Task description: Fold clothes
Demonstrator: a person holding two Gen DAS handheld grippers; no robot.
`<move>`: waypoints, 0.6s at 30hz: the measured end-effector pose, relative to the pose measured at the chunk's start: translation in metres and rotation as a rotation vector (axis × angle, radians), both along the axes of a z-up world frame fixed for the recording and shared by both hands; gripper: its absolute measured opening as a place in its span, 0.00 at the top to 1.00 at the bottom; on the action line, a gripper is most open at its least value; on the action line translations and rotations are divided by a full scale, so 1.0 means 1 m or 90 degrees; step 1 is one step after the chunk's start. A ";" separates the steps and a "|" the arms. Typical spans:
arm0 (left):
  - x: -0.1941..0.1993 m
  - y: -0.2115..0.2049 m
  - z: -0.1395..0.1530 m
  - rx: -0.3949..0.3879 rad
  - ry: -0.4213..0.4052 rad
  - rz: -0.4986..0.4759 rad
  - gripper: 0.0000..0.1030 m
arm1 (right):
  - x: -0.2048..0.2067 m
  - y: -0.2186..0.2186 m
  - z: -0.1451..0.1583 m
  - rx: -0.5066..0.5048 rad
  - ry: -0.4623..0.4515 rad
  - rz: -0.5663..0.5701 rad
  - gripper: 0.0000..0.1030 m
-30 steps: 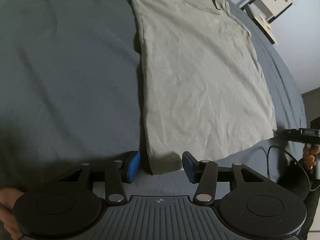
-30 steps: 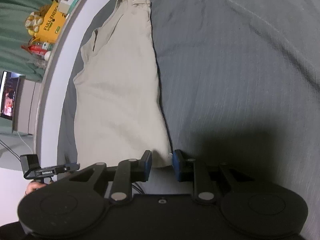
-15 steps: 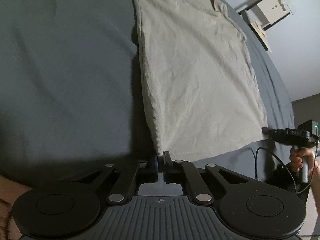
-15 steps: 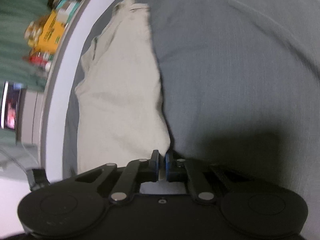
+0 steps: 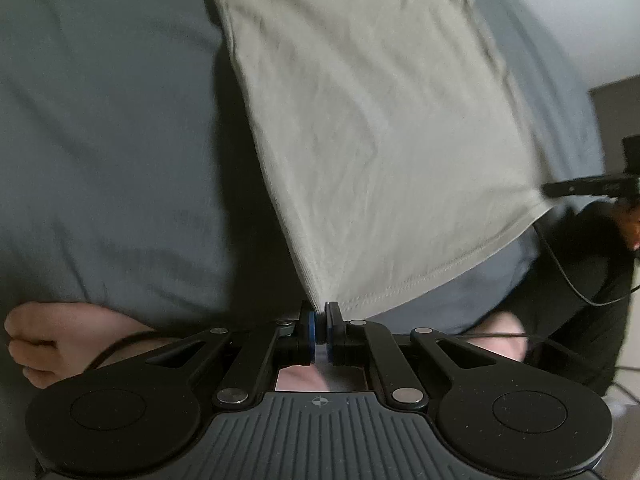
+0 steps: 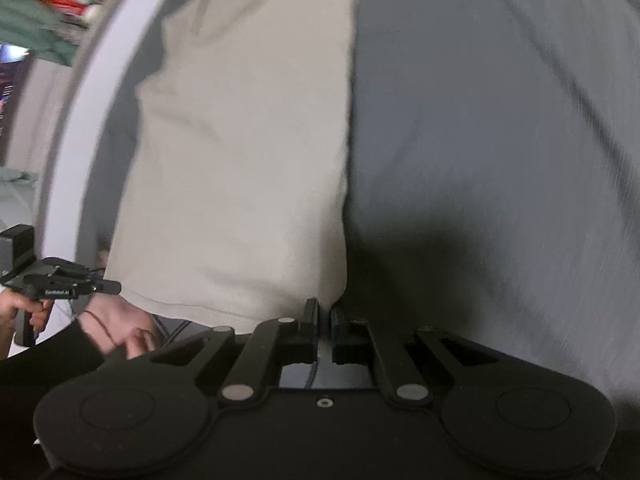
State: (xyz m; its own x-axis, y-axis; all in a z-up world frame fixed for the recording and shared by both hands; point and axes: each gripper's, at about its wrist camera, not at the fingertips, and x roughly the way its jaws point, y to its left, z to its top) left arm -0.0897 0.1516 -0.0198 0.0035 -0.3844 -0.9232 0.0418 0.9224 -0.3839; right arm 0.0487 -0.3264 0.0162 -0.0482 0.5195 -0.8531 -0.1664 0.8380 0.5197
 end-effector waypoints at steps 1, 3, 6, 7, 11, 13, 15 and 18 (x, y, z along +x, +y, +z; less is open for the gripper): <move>0.001 0.000 -0.003 0.003 0.009 0.004 0.95 | -0.001 0.001 -0.005 -0.009 0.007 -0.004 0.91; 0.003 0.002 -0.007 0.008 0.027 0.016 0.95 | -0.002 0.001 -0.014 -0.022 0.018 -0.014 0.82; 0.003 0.007 -0.011 0.007 0.055 0.041 0.94 | -0.006 -0.002 -0.014 -0.019 0.029 -0.031 0.72; 0.001 0.011 -0.010 -0.003 0.066 0.060 0.92 | -0.009 -0.005 -0.011 -0.024 0.027 -0.037 0.63; -0.015 0.043 0.007 -0.037 0.066 0.125 0.89 | -0.025 -0.016 0.018 -0.037 -0.002 -0.022 0.58; -0.017 0.057 0.026 -0.050 0.044 0.149 0.89 | -0.032 -0.022 0.040 -0.026 -0.014 -0.005 0.58; -0.016 0.071 0.050 -0.066 0.011 0.171 0.89 | -0.038 -0.028 0.067 0.006 -0.023 0.007 0.58; -0.010 0.080 0.099 -0.104 -0.071 0.188 0.89 | -0.047 -0.028 0.123 0.084 -0.065 0.019 0.58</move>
